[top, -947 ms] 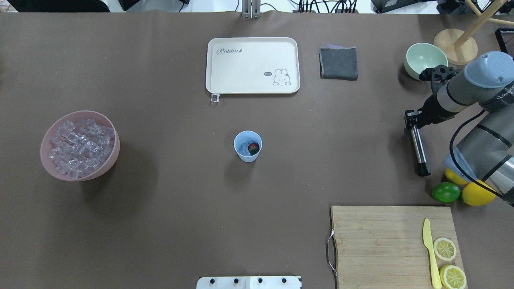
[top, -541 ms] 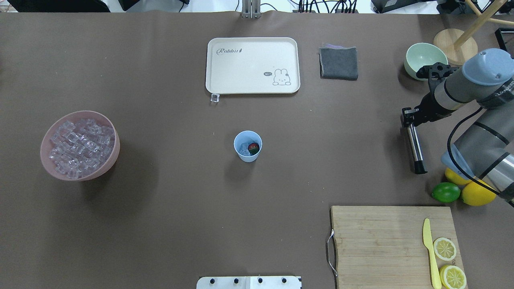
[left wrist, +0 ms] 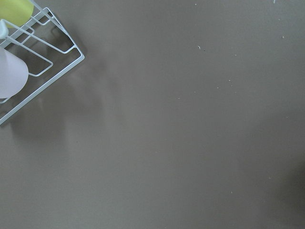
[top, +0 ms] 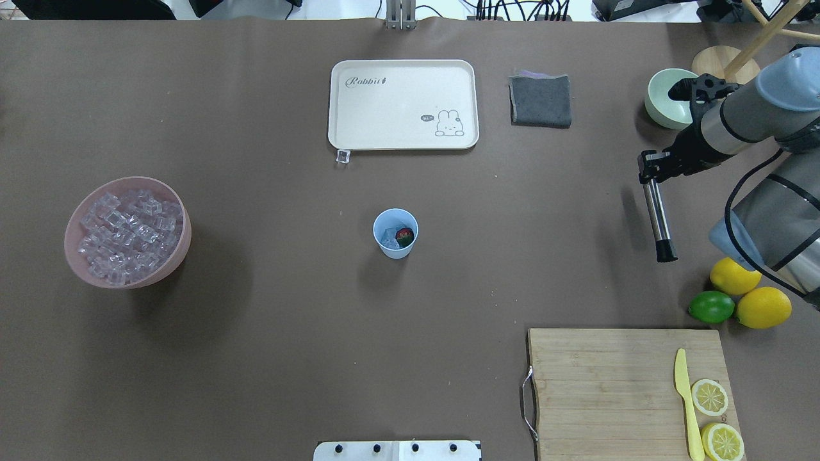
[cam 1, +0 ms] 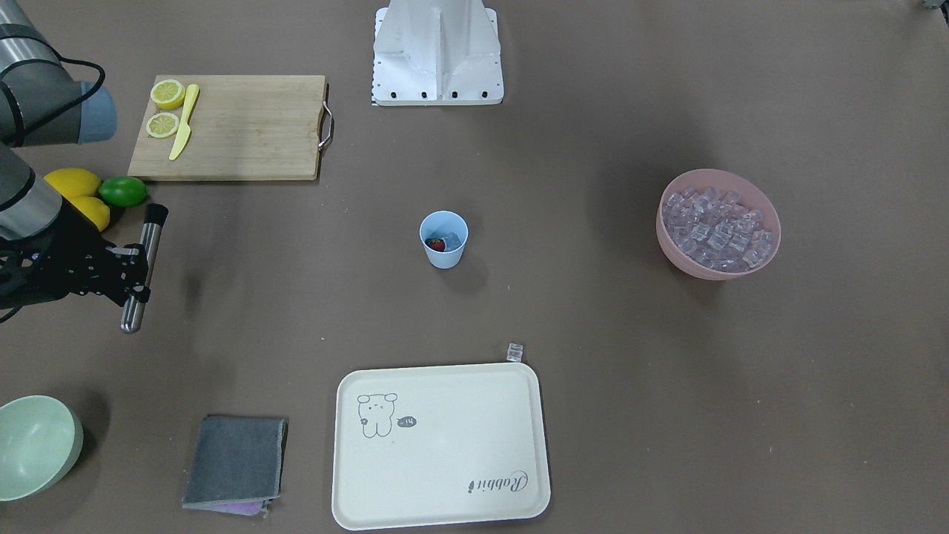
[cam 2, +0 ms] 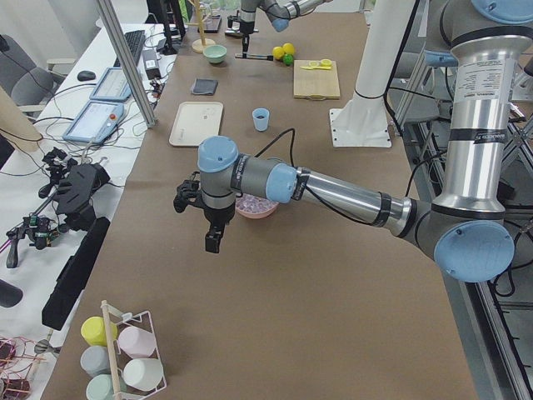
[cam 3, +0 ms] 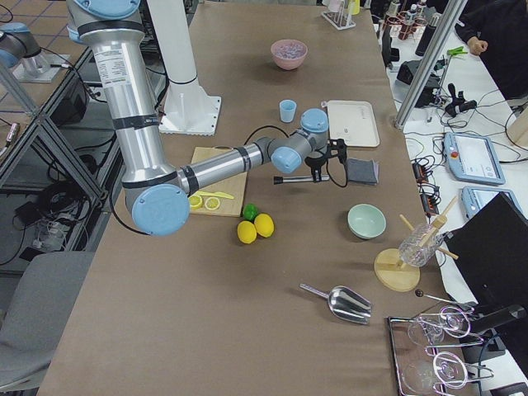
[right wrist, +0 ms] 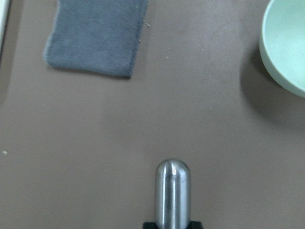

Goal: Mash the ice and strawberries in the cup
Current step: 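Carry the upright muddler with the right gripper over the cup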

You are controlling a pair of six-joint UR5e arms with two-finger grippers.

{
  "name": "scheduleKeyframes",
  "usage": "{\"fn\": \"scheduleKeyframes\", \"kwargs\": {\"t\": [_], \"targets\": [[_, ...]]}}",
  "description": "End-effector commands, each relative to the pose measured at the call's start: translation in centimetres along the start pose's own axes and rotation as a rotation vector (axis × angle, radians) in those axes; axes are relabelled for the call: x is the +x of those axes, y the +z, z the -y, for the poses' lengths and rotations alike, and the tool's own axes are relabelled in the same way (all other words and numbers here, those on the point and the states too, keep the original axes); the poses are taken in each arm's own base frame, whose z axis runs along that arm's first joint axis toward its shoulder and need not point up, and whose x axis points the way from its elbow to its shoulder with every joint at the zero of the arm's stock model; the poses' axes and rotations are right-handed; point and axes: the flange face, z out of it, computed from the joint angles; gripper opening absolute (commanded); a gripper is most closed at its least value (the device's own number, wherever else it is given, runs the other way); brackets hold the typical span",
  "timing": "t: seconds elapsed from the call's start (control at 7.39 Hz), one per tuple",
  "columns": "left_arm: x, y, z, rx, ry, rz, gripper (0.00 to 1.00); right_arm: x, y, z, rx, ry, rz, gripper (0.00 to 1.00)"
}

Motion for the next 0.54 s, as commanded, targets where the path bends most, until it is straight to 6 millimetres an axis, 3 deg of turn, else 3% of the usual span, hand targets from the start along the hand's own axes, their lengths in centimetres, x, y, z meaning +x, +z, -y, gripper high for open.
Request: {"fn": "scheduleKeyframes", "kwargs": {"t": [0.0, 0.14, 0.27, 0.41], "targets": [[0.1, 0.0, 0.0, 0.0, -0.002, -0.005, 0.97, -10.6, -4.1, -2.9, 0.181, -0.068, 0.057, 0.0], [0.2, 0.0, 0.3, 0.001, -0.001, -0.005, 0.97, -16.5, -5.2, -3.5, 0.26, -0.045, 0.11, 0.0], [0.4, -0.2, 0.4, 0.007, 0.004, -0.005, 0.97, -21.2, -4.9, -5.1, 0.34, -0.045, 0.13, 0.0], [0.3, -0.2, 0.4, 0.006, 0.003, -0.005, 0.97, -24.6, -4.9, -7.2, 0.416, -0.073, 0.137, 0.0]]}}
